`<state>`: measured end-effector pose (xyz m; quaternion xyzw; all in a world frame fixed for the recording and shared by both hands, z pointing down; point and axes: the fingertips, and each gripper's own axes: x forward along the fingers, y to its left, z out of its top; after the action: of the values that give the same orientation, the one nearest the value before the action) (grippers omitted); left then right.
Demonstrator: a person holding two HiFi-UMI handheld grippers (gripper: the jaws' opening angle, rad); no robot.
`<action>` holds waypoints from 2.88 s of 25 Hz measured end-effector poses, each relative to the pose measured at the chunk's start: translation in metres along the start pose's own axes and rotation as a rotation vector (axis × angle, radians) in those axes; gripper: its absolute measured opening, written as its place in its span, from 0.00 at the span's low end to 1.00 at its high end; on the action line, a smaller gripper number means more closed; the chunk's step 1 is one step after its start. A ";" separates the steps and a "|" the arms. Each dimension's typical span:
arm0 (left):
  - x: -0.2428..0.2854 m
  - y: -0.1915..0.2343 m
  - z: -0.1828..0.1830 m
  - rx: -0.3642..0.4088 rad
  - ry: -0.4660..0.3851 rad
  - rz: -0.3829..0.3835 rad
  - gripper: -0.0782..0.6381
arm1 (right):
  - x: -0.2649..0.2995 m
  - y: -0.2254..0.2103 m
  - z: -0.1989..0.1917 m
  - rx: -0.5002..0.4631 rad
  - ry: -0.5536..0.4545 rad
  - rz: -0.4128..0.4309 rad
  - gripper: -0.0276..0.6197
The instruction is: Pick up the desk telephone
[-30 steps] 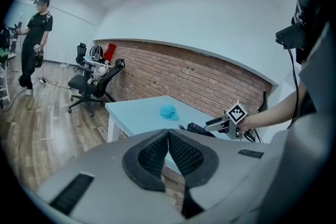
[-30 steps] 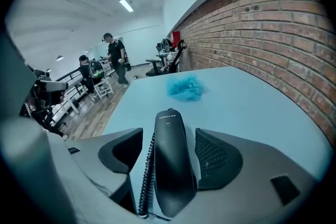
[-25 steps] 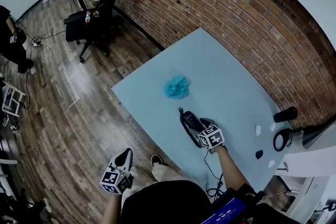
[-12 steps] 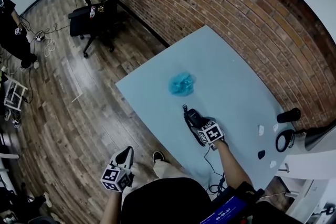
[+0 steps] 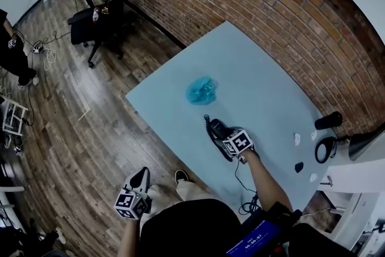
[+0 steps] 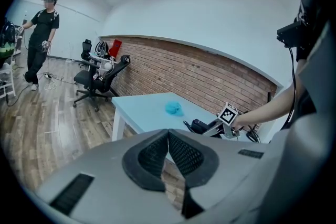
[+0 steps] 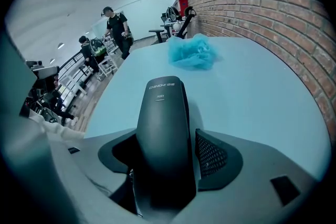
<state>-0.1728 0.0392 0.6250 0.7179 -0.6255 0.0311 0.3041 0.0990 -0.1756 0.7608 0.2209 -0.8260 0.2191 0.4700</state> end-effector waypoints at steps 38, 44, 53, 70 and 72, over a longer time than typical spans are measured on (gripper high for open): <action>-0.002 0.025 -0.020 0.004 0.055 0.057 0.12 | 0.007 -0.012 -0.015 -0.096 0.376 -0.066 0.48; -0.013 0.040 -0.021 -0.024 0.037 0.091 0.12 | 0.006 -0.012 -0.015 -0.082 0.329 -0.069 0.48; 0.000 0.025 -0.043 -0.022 0.083 0.055 0.12 | 0.009 -0.008 -0.012 -0.064 0.302 -0.077 0.46; 0.012 0.017 -0.049 -0.027 0.107 0.064 0.12 | 0.008 -0.007 -0.010 -0.040 0.256 -0.021 0.47; 0.013 0.016 -0.049 -0.020 0.110 0.061 0.12 | 0.008 -0.007 -0.010 -0.038 0.258 -0.015 0.47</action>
<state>-0.1683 0.0501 0.6770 0.6924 -0.6299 0.0735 0.3441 0.1065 -0.1768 0.7733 0.1882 -0.7608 0.2267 0.5782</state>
